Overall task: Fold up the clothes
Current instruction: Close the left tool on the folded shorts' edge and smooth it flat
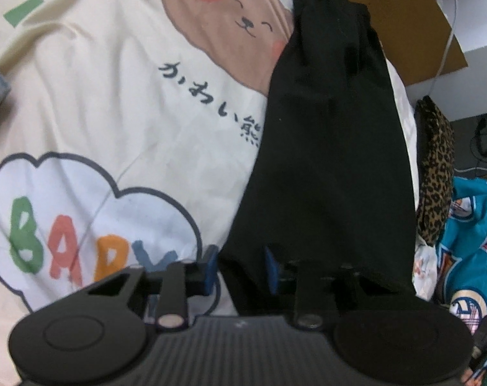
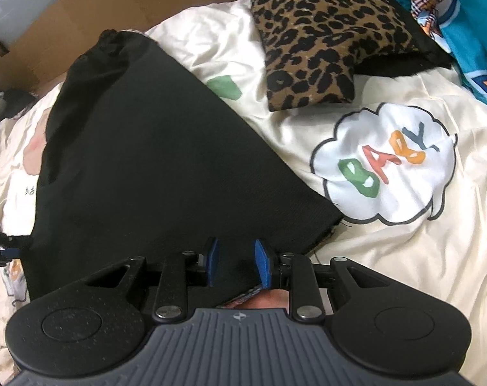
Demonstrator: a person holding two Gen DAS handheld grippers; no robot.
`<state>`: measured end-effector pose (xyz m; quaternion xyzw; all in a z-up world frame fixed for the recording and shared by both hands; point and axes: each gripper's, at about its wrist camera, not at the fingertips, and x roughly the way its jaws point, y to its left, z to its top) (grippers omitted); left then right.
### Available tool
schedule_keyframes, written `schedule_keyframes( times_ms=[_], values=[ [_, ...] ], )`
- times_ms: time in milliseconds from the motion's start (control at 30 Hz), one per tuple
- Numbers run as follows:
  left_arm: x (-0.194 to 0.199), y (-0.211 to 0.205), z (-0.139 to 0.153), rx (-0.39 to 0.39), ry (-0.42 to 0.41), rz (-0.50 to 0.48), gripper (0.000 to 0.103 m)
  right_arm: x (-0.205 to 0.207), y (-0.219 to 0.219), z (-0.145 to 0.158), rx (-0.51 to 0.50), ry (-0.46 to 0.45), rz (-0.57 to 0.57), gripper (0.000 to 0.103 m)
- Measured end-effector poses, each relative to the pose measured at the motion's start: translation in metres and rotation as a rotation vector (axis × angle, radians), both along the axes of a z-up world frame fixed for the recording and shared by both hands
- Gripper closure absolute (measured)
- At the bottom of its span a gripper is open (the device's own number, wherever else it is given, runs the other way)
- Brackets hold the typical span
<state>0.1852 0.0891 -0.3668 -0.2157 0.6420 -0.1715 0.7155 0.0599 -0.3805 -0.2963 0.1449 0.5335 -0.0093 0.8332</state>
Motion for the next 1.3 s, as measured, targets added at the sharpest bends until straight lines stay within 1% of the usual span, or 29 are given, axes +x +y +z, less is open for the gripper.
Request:
schedule_keyframes(
  times_ms=[33,67,200,367,500,633,767,933,1000,1133,1233,1300],
  values=[
    [-0.001,0.002,0.0,-0.008,0.0,0.001,0.091,-0.001,-0.002,-0.001,-0.001,-0.001,-0.009,0.071],
    [-0.001,0.004,0.0,-0.014,-0.003,0.004,0.094,-0.001,-0.004,-0.002,-0.002,-0.001,-0.017,0.071],
    [-0.006,0.014,0.002,-0.019,-0.025,0.02,0.097,-0.003,-0.013,-0.003,0.005,-0.007,-0.039,0.071],
    [-0.015,0.02,0.005,-0.011,-0.042,0.025,0.097,-0.005,-0.018,-0.002,0.009,-0.015,-0.05,0.071],
    [-0.014,0.023,0.003,-0.007,-0.037,0.033,0.097,-0.004,-0.018,-0.005,-0.003,-0.013,-0.044,0.071],
    [-0.016,0.027,0.005,0.012,-0.041,0.02,0.097,-0.005,-0.024,-0.008,-0.008,-0.006,-0.063,0.071],
    [-0.016,0.028,0.01,0.047,-0.048,0.022,0.098,-0.006,-0.031,-0.007,-0.007,-0.012,-0.081,0.071],
    [-0.019,0.038,0.017,0.04,-0.058,0.048,0.098,-0.006,-0.037,-0.002,0.0,-0.031,-0.097,0.071],
    [-0.018,0.038,0.022,0.037,-0.075,0.043,0.096,-0.008,-0.042,0.001,0.008,-0.046,-0.108,0.071],
    [-0.017,0.033,0.032,0.023,-0.109,0.023,0.092,-0.013,-0.055,0.005,0.023,-0.067,-0.136,0.069],
    [-0.011,0.015,0.034,0.021,-0.134,-0.013,0.092,-0.015,-0.064,0.004,0.024,-0.068,-0.162,0.064],
    [-0.009,0.005,0.031,0.018,-0.133,-0.034,0.092,-0.015,-0.066,0.001,0.027,-0.061,-0.166,0.064]
  ],
)
